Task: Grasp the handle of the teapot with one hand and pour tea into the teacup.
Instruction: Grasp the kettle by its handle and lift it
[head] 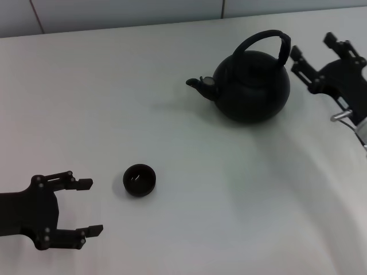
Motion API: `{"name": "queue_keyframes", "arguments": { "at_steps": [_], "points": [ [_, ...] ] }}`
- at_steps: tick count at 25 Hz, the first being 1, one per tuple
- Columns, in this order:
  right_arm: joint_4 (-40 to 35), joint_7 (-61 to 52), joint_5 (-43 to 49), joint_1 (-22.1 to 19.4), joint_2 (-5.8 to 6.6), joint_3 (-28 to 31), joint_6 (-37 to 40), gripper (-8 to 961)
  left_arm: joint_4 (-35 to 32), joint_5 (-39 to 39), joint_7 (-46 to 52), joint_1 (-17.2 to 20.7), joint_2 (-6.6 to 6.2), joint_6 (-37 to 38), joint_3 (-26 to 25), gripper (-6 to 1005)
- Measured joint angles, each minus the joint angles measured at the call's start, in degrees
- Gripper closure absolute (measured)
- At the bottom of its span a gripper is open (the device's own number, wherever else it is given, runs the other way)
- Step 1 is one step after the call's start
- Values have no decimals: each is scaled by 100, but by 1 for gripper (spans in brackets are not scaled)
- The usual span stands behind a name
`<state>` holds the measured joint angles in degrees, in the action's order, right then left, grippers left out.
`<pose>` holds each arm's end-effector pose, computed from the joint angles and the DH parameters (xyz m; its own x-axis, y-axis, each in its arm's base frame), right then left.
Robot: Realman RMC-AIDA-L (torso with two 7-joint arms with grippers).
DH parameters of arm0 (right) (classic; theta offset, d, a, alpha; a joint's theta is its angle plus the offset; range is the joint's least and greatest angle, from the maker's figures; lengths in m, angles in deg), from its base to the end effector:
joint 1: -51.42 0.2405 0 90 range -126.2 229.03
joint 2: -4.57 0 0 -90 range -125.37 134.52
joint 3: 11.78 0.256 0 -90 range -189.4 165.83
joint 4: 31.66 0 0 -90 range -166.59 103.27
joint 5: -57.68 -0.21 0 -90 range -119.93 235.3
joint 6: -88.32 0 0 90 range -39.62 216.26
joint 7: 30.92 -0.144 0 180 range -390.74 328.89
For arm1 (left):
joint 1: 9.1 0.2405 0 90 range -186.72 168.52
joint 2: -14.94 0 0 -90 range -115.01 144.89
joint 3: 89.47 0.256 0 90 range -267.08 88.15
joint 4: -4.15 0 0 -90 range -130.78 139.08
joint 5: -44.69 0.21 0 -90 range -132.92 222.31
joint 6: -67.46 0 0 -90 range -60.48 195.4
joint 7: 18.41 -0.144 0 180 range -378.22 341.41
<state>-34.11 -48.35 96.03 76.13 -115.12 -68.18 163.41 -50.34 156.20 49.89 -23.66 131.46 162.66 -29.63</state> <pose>0.3289 0.3136 -0.0112 0.7232 0.0726 -0.6868 -0.6389 -0.3073 -0.7053 -0.2911 0.2608 0.0111 0.9581 0.0990 0.2689 0.1376 -0.9821 -0.1287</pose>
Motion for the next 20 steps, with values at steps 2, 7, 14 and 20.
{"name": "queue_keyframes", "arguments": {
  "at_steps": [2,7,14,20],
  "points": [
    [67,-2,27,124,-1,-24,-134,187,0,30,0,-2,10,-11,-13,136],
    [162,-6,31,356,-4,-40,-482,190,0,69,0,-3,30,-22,-20,136],
    [165,-208,-6,486,-17,49,-972,193,0,99,0,-3,48,-74,-34,136],
    [144,-234,-16,519,-19,50,-1010,196,1,100,-20,-3,59,-111,-35,136]
  ]
}}
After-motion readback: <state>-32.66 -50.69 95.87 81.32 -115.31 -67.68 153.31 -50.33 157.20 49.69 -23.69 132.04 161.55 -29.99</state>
